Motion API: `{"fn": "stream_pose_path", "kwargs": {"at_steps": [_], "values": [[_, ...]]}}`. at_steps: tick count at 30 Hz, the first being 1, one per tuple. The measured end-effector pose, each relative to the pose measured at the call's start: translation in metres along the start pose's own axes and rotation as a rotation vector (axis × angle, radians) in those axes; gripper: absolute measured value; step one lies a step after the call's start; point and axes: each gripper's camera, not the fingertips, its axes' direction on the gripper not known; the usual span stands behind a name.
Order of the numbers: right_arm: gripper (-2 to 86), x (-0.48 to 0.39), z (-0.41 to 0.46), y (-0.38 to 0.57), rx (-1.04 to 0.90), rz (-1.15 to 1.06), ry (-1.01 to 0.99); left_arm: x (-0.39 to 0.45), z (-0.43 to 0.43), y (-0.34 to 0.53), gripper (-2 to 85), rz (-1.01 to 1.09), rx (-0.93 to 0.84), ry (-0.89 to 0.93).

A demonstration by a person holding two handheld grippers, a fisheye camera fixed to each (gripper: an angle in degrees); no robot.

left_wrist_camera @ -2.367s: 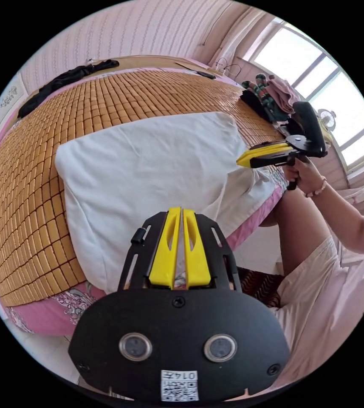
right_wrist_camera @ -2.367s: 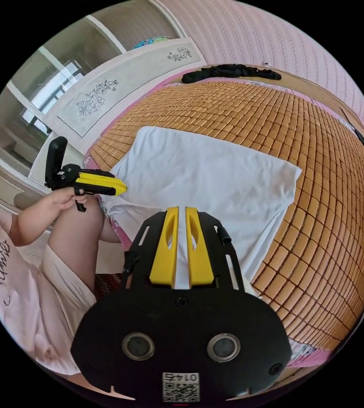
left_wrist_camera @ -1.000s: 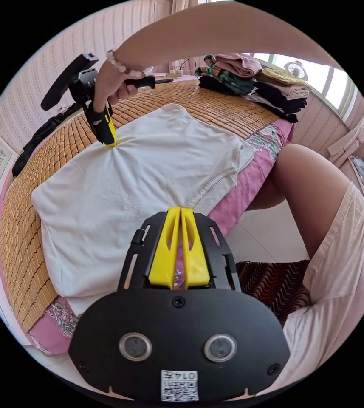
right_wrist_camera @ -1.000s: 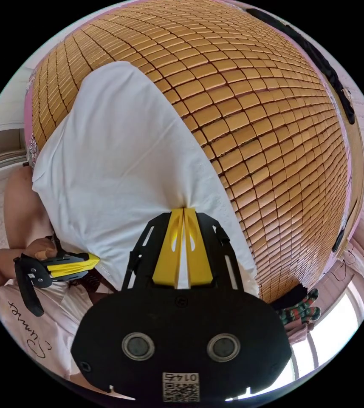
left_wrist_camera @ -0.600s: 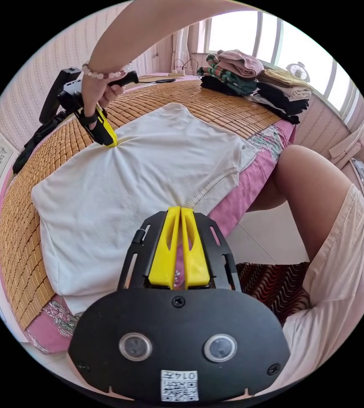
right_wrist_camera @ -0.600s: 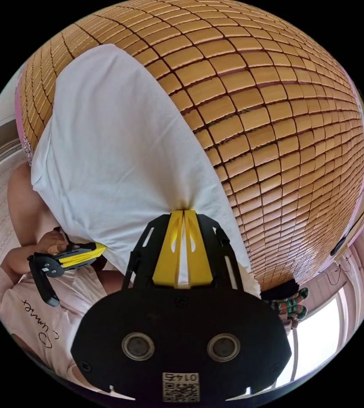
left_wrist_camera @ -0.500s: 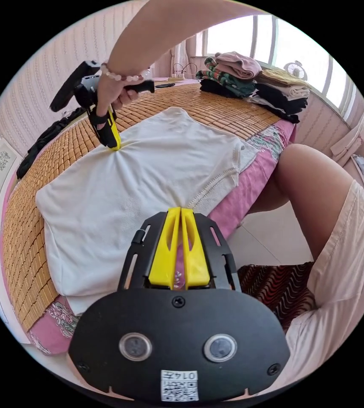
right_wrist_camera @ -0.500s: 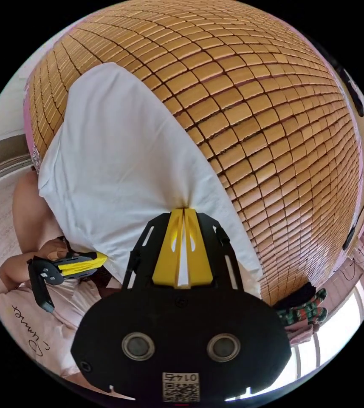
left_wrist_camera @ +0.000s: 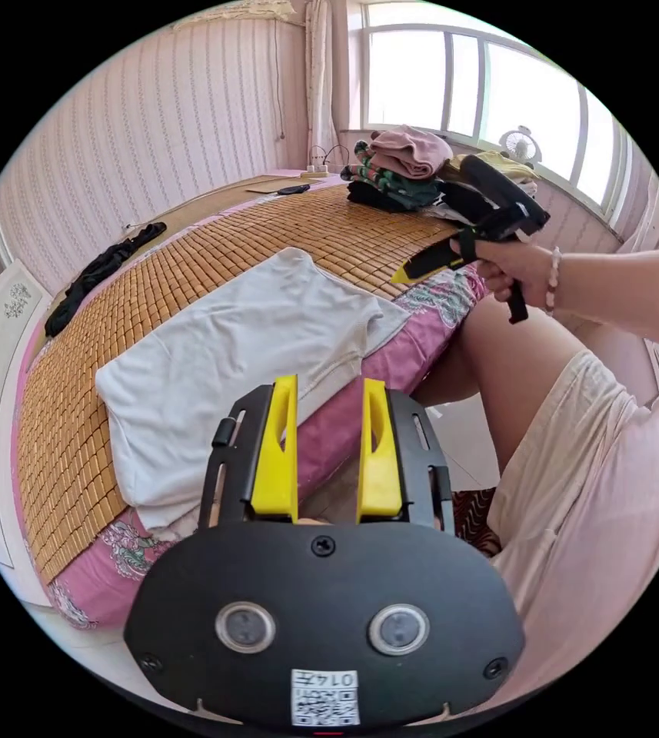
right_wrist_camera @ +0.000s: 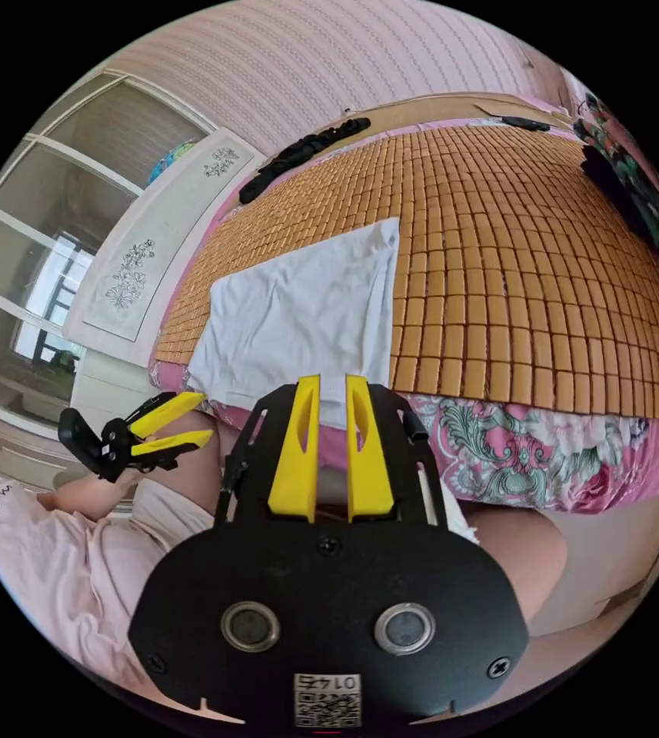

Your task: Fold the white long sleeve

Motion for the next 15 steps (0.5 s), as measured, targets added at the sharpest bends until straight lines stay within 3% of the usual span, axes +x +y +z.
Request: {"fn": "stream_pose_path", "kwargs": {"at_steps": [7, 15], "values": [[8.8, 0.067, -0.037, 0.071, 0.032, 0.138, -0.041, 0.041, 0.02, -0.061, 13.7, 0.145, -0.062, 0.014], [1.2, 0.127, -0.074, 0.085, -0.034, 0.206, -0.216, 0.055, 0.076, -0.126, 16.2, 0.181, -0.182, 0.07]]}}
